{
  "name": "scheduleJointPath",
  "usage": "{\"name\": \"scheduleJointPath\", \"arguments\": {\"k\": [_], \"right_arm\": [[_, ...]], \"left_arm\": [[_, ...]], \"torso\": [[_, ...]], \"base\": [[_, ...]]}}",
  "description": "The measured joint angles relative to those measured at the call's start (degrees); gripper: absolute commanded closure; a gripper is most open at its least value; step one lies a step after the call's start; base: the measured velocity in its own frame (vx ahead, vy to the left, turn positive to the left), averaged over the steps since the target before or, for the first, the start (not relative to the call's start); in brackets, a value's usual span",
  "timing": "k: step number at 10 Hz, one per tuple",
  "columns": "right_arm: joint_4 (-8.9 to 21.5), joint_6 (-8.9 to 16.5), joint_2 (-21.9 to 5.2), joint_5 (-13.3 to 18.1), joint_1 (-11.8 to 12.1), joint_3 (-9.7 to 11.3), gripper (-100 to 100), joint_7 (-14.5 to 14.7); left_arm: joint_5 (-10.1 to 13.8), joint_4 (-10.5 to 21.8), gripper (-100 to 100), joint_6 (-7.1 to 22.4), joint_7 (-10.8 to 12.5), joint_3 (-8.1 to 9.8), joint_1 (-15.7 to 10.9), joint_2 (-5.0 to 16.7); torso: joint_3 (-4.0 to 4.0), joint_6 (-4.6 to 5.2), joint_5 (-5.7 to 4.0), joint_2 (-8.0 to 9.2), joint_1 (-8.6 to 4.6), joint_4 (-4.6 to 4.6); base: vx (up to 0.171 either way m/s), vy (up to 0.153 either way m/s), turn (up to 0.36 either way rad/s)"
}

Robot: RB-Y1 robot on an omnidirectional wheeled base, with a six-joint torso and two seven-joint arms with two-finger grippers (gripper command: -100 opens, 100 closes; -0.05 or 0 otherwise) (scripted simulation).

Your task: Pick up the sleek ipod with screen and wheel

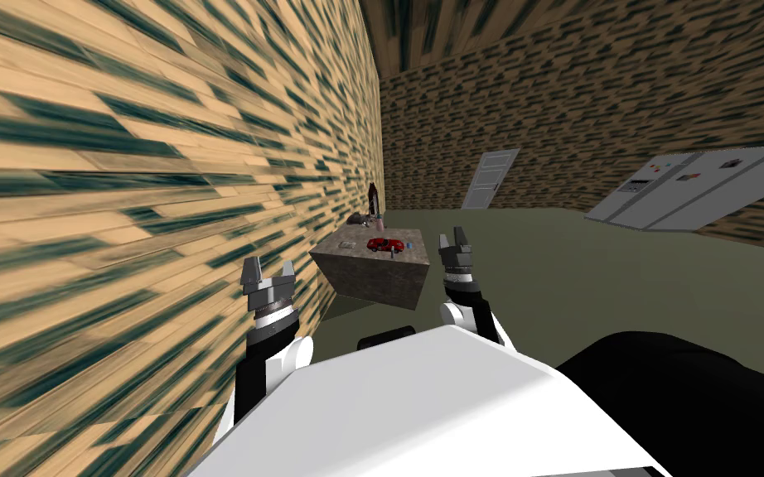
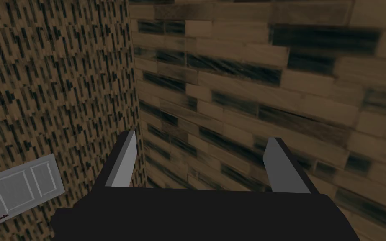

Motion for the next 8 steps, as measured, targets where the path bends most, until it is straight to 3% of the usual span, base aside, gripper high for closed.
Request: {"name": "scheduleJointPath", "arguments": {"k": [4,8], "right_arm": [[1.77,0.47,-4.48,1.17,-0.44,-0.29,-100,1.13],[6.11,3.08,-8.98,4.67,-1.53,-1.78,-100,4.54]], "left_arm": [[0.0,0.0,0,0.0,0.0,0.0,0.0,0.0],[0.0,-0.01,0,0.0,0.0,-0.01,0.01,-0.01]], "torso": [[-0.08,0.0,0.03,-0.14,0.16,-0.03],[-0.29,0.0,0.12,-0.5,0.54,-0.12]], "base": [[0.038,0.042,-0.028],[0.107,0.125,-0.075]]}}
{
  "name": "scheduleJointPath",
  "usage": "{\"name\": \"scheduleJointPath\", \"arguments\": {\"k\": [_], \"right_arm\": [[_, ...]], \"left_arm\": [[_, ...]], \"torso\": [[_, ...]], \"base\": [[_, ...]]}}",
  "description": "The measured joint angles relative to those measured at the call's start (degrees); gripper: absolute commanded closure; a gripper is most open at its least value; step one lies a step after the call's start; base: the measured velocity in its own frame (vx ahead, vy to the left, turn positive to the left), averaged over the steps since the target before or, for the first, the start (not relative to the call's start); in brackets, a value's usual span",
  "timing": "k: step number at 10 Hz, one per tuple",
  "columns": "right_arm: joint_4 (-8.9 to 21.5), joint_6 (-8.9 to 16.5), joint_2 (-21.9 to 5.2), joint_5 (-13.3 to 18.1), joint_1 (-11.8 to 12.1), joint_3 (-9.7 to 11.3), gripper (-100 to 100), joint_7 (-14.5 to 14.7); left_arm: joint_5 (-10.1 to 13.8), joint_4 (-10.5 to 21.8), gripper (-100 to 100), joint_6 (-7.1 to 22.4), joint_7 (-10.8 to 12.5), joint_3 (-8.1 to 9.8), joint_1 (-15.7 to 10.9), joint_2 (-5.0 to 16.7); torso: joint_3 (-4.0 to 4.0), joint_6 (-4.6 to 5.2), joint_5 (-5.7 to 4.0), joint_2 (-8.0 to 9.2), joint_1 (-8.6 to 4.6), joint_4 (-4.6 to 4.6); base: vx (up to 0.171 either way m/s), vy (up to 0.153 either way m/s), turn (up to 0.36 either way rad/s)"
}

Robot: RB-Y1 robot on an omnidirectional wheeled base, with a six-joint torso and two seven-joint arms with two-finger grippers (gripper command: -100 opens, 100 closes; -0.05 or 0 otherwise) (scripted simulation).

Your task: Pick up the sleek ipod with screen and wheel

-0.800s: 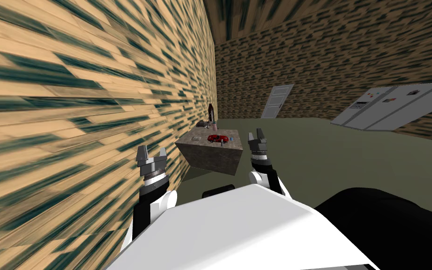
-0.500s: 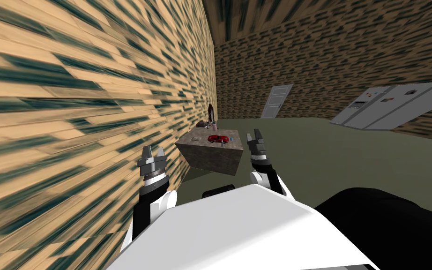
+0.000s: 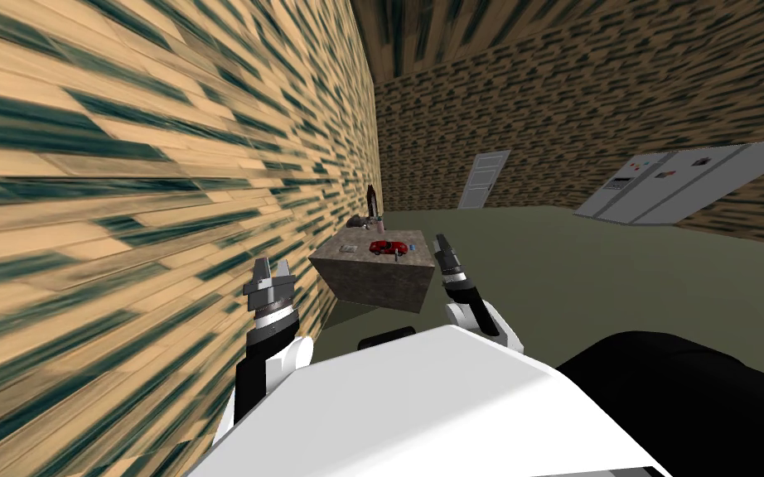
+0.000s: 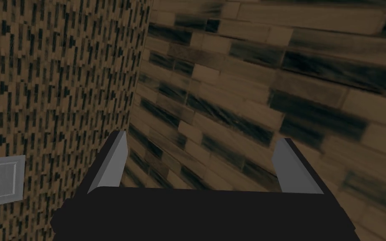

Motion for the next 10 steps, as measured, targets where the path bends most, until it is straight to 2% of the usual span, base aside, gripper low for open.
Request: {"name": "scheduleJointPath", "arguments": {"k": [4,10], "right_arm": [[4.01,2.01,-1.18,3.5,-0.73,-1.14,-100,3.49],[11.71,4.72,-1.58,9.47,-2.05,-2.75,-100,9.55]], "left_arm": [[0.0,0.0,0,0.0,0.0,0.0,0.0,0.0],[0.0,0.0,0,0.0,0.0,0.0,0.0,0.0]], "torso": [[0.07,0.0,-0.02,0.12,-0.14,0.03],[0.06,0.0,0.0,0.1,-0.06,0.02]], "base": [[0.087,0.112,-0.056],[0.085,0.123,-0.07]]}}
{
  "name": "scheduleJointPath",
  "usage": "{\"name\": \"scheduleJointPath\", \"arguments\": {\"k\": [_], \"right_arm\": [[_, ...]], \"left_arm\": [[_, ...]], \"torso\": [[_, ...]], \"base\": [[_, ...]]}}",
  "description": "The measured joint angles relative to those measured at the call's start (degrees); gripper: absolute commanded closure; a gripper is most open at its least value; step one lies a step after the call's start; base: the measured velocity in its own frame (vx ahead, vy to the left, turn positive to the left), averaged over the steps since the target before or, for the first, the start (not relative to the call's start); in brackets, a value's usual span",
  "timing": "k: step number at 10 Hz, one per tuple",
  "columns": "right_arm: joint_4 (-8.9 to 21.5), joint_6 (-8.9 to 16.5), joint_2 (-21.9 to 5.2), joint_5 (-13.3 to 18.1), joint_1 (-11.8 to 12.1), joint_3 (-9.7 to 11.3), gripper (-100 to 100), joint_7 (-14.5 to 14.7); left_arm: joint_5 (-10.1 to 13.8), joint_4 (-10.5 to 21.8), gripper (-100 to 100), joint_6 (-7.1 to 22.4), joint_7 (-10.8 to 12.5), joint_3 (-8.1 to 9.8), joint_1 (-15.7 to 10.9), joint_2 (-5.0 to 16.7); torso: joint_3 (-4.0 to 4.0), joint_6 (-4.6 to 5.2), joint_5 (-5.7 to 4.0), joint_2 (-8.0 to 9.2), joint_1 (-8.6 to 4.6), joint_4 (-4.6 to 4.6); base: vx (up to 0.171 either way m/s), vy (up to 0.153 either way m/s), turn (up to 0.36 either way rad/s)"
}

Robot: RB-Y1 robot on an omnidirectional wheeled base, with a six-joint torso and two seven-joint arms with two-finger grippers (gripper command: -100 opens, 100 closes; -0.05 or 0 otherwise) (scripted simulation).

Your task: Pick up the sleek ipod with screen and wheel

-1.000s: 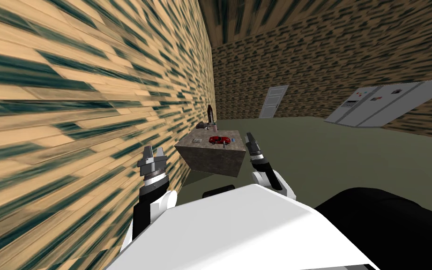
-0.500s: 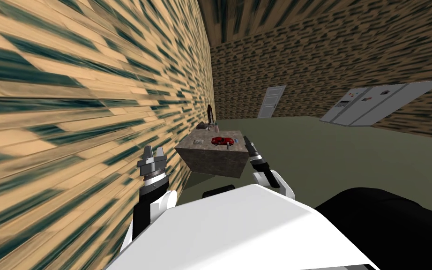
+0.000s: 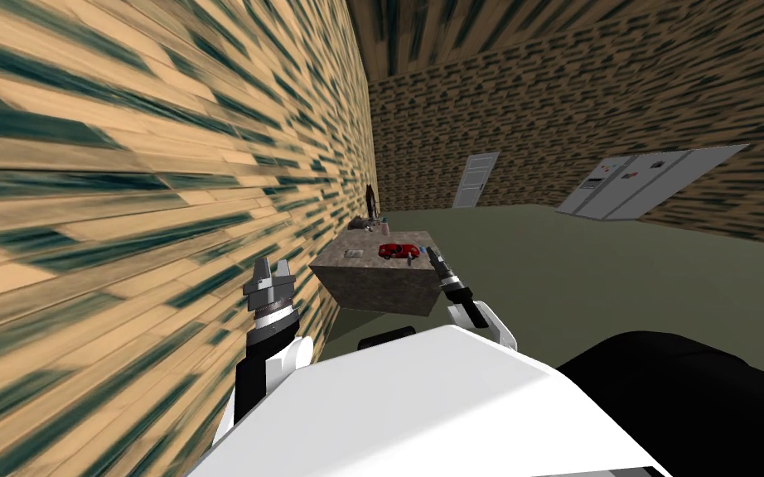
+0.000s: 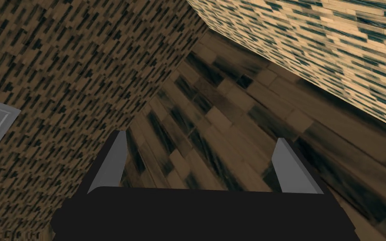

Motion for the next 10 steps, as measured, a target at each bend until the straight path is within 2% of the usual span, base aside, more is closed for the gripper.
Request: {"name": "scheduleJointPath", "arguments": {"k": [2,4,8,10], "right_arm": [[3.14,0.76,-0.7,1.86,-0.61,-0.98,-100,1.82],[5.42,2.82,-1.67,3.9,-1.63,-1.72,-100,3.76],[12.6,4.17,-3.88,7.87,-2.97,-3.51,-100,7.78],[14.89,5.93,-4.83,10.05,-3.7,-3.91,-100,9.88]], "left_arm": [[0.0,0.0,0,0.0,0.0,0.0,0.0,0.0],[0.0,0.0,0,0.0,0.0,0.0,0.0,0.0],[0.0,0.0,0,0.0,0.0,0.0,0.0,0.0],[0.0,0.0,0,0.0,0.0,0.0,0.0,0.0]], "torso": [[-0.02,0.0,-0.01,-0.03,-0.06,0.0],[-0.04,0.0,0.0,-0.06,-0.05,-0.02],[0.02,0.0,0.01,0.06,0.01,0.0],[0.03,-0.01,0.01,0.05,-0.03,0.01]], "base": [[0.112,0.123,-0.068],[0.1,0.13,-0.073],[0.08,0.14,-0.072],[0.087,0.129,-0.062]]}}
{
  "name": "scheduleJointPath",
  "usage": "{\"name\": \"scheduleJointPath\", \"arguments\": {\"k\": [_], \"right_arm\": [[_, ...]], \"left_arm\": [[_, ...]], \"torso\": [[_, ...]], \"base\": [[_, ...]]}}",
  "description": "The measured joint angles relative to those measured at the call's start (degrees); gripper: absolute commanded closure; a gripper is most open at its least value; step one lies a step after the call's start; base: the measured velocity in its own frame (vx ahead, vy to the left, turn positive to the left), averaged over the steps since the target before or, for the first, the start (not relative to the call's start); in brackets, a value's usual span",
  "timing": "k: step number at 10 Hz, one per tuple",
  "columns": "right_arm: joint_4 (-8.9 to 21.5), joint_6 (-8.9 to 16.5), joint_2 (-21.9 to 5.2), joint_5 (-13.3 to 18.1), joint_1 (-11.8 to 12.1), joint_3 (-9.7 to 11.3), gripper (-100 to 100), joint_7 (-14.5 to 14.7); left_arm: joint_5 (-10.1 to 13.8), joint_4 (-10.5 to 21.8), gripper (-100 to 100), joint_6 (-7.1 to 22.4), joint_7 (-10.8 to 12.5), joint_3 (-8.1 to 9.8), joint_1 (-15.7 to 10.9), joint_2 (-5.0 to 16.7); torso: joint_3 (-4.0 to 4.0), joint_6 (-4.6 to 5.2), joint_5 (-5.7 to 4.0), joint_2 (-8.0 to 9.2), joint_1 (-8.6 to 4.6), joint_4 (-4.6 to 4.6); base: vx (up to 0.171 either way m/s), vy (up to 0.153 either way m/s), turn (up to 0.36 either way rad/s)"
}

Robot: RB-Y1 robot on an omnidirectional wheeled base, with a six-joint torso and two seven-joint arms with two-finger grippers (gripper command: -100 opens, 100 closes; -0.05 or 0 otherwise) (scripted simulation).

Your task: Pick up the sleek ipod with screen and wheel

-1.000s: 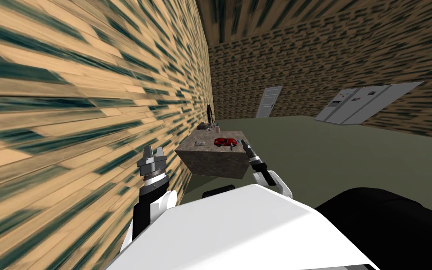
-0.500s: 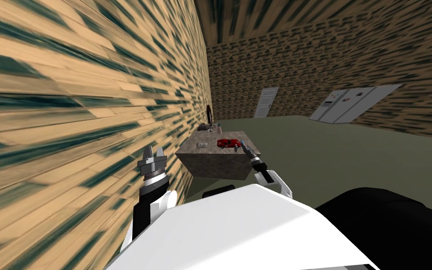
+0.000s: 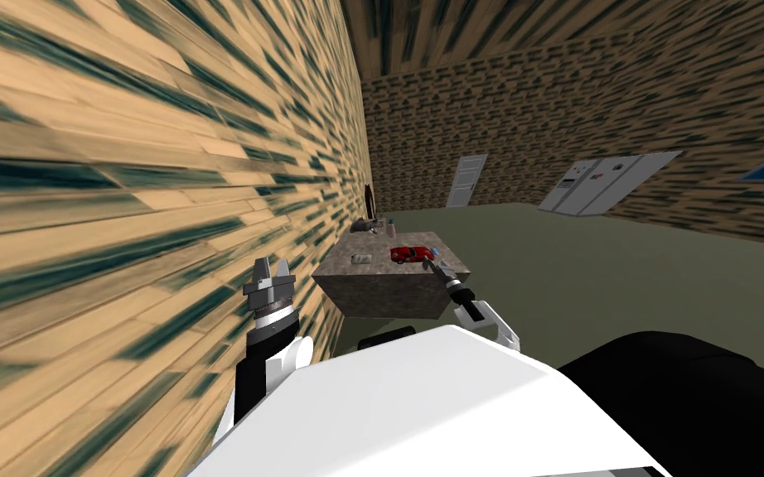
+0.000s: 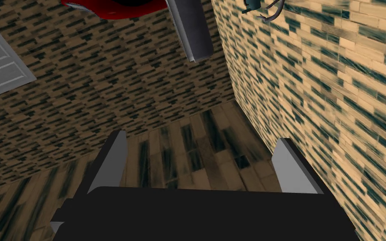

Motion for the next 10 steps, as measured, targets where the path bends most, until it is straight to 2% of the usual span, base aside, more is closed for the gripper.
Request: {"name": "scheduleJointPath", "arguments": {"k": [1,6,9,10], "right_arm": [[0.54,0.97,-0.72,0.91,0.27,-0.25,-100,0.82],[6.2,2.12,-2.81,4.32,-0.82,-1.69,-100,4.37],[9.72,4.23,-5.17,7.25,-1.66,-2.52,-100,7.25],[9.82,4.4,-5.25,7.34,-1.7,-2.53,0,7.39]], "left_arm": [[0.0,0.0,0,0.0,0.0,0.0,0.0,0.0],[0.0,0.0,0,0.0,0.0,0.0,0.0,0.0],[0.0,0.0,0,0.0,0.0,0.0,0.0,0.0],[0.0,0.0,0,0.0,0.0,0.01,-0.01,0.01]], "torso": [[-0.04,0.01,-0.01,-0.07,-0.06,-0.01],[0.05,0.0,-0.03,0.1,-0.13,0.02],[-0.04,-0.01,-0.01,-0.06,-0.07,-0.01],[0.04,-0.01,-0.05,0.08,-0.3,0.01]], "base": [[0.074,0.083,-0.027],[0.054,0.101,-0.055],[0.072,0.105,-0.05],[0.007,0.011,0.0]]}}
